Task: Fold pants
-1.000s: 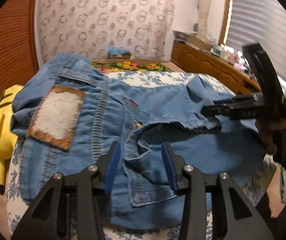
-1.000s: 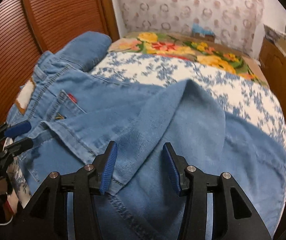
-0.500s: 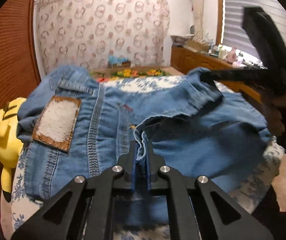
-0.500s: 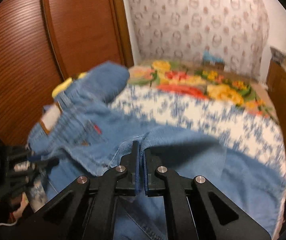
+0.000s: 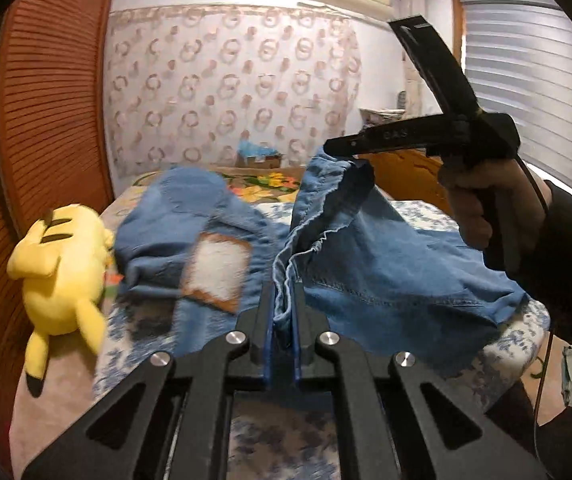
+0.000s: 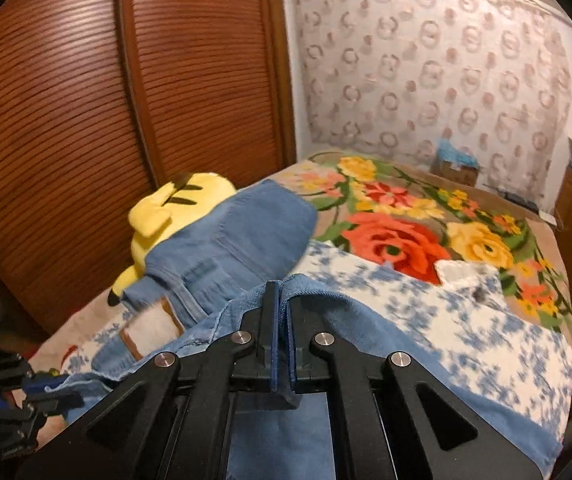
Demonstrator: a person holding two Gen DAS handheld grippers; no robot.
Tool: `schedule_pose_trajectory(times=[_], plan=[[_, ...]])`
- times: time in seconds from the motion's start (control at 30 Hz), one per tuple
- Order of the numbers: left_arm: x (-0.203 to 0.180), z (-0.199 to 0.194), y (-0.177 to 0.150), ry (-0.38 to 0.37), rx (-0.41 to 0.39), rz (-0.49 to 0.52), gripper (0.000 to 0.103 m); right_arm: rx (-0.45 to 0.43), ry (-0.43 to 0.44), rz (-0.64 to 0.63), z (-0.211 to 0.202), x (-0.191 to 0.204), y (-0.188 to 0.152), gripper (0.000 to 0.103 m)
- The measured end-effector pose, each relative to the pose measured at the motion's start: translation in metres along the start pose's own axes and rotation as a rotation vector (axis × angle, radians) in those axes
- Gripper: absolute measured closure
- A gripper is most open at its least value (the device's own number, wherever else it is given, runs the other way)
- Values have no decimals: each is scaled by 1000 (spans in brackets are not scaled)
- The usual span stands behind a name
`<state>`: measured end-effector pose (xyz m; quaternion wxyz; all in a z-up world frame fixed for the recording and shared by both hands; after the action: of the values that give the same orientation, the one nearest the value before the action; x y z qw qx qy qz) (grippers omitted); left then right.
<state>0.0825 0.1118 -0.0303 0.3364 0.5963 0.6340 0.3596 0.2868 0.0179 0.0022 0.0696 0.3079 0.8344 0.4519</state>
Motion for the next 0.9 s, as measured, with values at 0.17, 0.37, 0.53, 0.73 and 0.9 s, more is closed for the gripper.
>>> schedule_pose_trajectory(times=[0.17,0.37,0.53,0.73,0.9], plan=[[18,16,-15,39,56,-17,99,55,11,30,50,16,9,102],[24,21,-21,16,80,-38,93,47,7,41,62,24,9,73],[22,17,-17,29,69,-24,81,-20,-19,19,41,18,9,55],[9,18,-11,17,66,6,66,-46,-40,40,3,-1,-2,49],[-9,28,-10,-18,86,27,62,-51,-91,65,-42,-25,-39,49]])
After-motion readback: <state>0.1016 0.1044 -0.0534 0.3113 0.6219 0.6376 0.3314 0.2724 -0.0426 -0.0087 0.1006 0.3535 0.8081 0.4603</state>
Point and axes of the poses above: each gripper's, at about its wrist camera, not at the fingertips, and z roughly the way its jaws point, x to its left, y to its top, the point moved 5 cm from there along z, roughly the way its jaws point, and after that the axes turned 11 degrees about y, right-handed, at the moved point
